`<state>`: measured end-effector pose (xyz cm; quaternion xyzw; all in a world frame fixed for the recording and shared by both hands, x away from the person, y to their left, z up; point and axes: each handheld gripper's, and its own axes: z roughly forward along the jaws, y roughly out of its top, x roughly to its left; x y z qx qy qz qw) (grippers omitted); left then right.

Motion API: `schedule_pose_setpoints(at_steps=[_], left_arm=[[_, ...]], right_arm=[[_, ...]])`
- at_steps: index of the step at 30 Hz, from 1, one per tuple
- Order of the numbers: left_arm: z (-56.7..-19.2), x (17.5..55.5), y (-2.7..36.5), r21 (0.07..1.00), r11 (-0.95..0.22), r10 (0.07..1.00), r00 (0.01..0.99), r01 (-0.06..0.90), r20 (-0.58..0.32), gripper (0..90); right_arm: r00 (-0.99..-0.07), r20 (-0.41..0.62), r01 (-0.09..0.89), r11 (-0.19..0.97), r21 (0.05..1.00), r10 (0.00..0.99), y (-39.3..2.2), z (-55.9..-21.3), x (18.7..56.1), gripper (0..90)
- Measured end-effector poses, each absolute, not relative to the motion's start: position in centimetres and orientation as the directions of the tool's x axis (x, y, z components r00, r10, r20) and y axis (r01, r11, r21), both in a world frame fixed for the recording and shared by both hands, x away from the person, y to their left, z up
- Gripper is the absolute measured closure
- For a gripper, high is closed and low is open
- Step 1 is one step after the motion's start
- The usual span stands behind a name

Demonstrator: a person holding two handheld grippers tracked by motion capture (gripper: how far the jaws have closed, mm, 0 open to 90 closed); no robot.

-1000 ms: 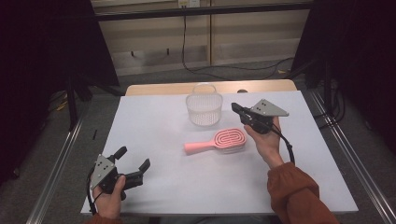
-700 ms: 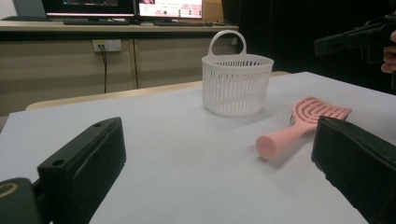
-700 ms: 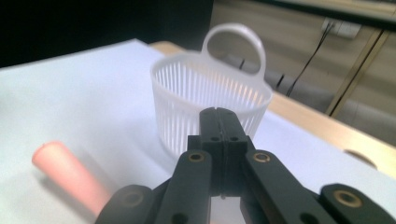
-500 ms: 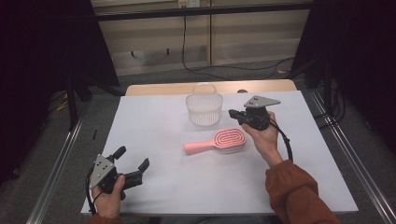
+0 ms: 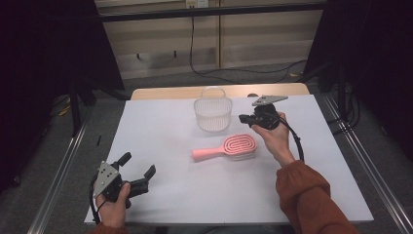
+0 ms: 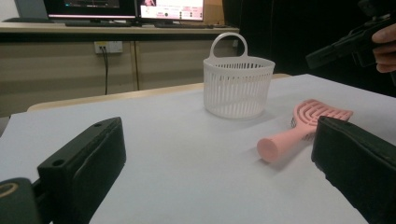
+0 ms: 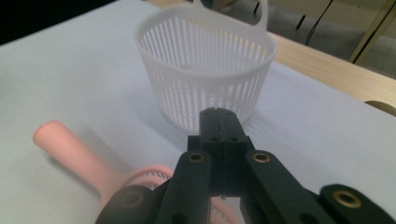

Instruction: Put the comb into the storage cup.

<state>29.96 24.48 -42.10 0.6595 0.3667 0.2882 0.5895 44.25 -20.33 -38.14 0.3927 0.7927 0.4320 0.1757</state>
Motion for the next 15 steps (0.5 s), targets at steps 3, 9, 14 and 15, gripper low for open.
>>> schedule_pose_setpoints(at_steps=[3,9,14,15], left_arm=[[-42.1,30.0,24.5,0.988,-0.037,0.824,0.564,0.147,-0.053,3.3],[-42.1,30.0,24.5,0.989,-0.036,0.824,0.565,0.145,-0.053,3.3],[-42.1,30.0,24.6,0.989,-0.04,0.823,0.566,0.145,-0.049,3.3],[-42.1,30.0,24.6,0.989,-0.038,0.824,0.565,0.145,-0.052,3.2]], right_arm=[[-0.64,0.072,0.497,0.34,0.798,0.765,-20.2,-38.5,44.7,90.0],[-0.634,0.057,0.539,0.387,0.748,0.772,-19.9,-38.8,45.5,90.0],[-0.638,0.063,0.551,0.398,0.733,0.768,-19.8,-38.9,46.0,90.0],[-0.639,0.072,0.559,0.398,0.727,0.766,-19.8,-38.9,46.0,90.0]])
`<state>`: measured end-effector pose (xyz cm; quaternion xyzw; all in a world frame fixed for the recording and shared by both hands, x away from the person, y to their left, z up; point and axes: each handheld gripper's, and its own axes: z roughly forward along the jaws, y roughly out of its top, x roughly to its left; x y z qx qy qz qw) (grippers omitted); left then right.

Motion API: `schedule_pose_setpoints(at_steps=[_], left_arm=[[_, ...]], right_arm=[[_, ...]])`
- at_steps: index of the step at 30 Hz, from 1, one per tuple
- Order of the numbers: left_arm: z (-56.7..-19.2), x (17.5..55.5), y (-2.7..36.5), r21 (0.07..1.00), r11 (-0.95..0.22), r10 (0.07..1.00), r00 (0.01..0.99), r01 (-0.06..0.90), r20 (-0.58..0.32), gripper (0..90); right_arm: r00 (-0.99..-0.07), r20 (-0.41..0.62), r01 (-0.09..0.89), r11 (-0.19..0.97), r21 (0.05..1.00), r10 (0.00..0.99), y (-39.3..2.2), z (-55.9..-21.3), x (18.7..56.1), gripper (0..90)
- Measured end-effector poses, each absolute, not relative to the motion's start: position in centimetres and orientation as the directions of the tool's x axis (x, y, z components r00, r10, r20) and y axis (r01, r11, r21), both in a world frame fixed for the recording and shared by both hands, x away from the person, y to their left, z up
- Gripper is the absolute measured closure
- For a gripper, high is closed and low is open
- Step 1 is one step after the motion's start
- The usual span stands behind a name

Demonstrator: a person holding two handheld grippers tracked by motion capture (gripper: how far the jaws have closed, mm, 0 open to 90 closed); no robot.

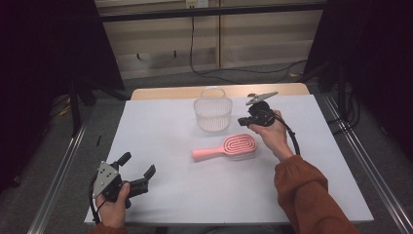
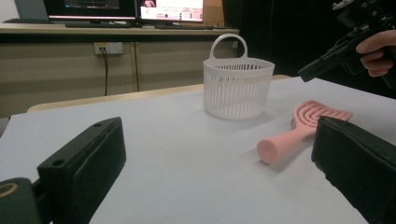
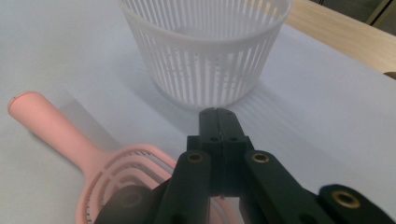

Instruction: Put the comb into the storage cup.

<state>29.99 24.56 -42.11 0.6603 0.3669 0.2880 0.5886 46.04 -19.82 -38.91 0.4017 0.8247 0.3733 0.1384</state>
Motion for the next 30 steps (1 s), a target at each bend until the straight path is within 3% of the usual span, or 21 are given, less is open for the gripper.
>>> schedule_pose_setpoints(at_steps=[30], left_arm=[[-42.1,30.0,24.5,0.989,-0.037,0.822,0.567,0.145,-0.053,3.2]], right_arm=[[-0.63,0.079,0.631,0.451,0.631,0.772,-20.0,-41.5,46.9,90.0]])
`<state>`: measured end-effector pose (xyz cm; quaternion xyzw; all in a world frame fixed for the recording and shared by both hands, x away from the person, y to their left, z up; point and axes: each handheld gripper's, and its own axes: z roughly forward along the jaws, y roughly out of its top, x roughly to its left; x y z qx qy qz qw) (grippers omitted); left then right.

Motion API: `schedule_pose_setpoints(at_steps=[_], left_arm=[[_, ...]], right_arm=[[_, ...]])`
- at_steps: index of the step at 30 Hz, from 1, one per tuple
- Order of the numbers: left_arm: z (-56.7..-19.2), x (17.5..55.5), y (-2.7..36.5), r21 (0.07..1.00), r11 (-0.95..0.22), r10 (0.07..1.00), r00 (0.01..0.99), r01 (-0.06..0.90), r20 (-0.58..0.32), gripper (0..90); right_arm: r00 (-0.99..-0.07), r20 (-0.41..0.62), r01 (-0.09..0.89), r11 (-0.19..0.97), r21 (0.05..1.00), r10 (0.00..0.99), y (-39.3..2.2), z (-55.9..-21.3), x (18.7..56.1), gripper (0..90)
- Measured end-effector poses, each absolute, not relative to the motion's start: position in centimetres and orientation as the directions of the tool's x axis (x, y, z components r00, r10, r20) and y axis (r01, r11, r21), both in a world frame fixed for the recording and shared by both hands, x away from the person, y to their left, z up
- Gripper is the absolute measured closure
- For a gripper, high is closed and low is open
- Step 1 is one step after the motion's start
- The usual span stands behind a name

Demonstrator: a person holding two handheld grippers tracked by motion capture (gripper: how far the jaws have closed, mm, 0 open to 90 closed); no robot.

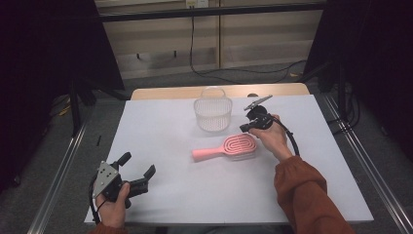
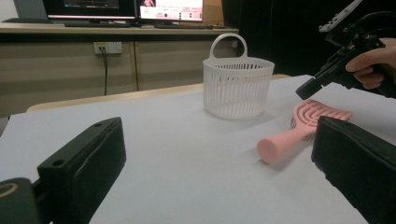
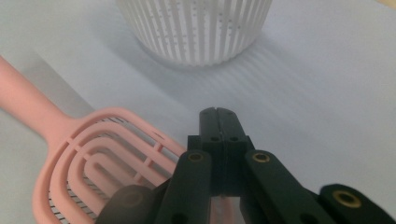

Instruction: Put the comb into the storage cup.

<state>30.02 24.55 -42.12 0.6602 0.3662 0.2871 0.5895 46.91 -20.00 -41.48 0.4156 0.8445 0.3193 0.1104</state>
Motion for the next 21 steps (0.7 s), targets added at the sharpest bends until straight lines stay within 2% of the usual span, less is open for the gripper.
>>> schedule_pose_setpoints(at_steps=[21], left_arm=[[-42.1,30.0,24.6,0.989,-0.038,0.824,0.565,0.145,-0.051,3.2]], right_arm=[[-0.64,0.063,0.628,0.474,0.617,0.766,-20.1,-42.7,46.4,90.0]])
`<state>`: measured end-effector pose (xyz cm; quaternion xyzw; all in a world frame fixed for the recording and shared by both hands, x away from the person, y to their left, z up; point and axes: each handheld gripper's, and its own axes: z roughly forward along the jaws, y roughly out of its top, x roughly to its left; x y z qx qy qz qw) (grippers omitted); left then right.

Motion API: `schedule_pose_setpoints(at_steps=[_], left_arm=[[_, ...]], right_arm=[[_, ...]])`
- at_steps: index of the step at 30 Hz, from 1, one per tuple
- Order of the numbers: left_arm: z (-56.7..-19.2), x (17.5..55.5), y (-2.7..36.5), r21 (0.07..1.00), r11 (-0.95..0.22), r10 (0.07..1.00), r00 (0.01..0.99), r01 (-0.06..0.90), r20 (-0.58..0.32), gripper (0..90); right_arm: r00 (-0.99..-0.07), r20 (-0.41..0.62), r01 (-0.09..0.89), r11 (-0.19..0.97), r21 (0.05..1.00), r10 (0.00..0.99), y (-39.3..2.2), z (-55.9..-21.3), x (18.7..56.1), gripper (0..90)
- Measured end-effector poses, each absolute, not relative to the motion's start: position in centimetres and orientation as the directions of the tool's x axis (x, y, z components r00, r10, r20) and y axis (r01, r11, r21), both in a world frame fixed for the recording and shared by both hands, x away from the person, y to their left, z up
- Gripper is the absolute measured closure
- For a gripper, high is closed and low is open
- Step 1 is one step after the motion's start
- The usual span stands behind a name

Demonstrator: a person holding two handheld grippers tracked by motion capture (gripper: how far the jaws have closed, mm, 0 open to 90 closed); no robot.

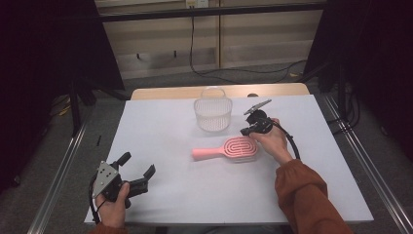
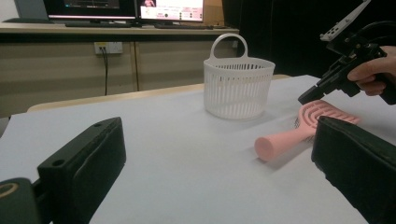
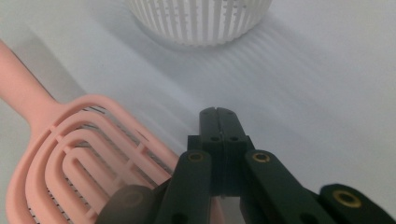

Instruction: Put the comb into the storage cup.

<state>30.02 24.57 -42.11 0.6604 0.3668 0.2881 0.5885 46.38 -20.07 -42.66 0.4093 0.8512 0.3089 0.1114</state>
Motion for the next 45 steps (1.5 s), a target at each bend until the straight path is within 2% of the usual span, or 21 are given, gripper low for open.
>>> schedule_pose_setpoints(at_steps=[45], left_arm=[[-42.1,30.0,24.6,0.989,-0.037,0.824,0.564,0.145,-0.052,3.3]], right_arm=[[-0.632,0.043,0.616,0.469,0.633,0.773,-21.7,-43.2,44.1,90.0]])
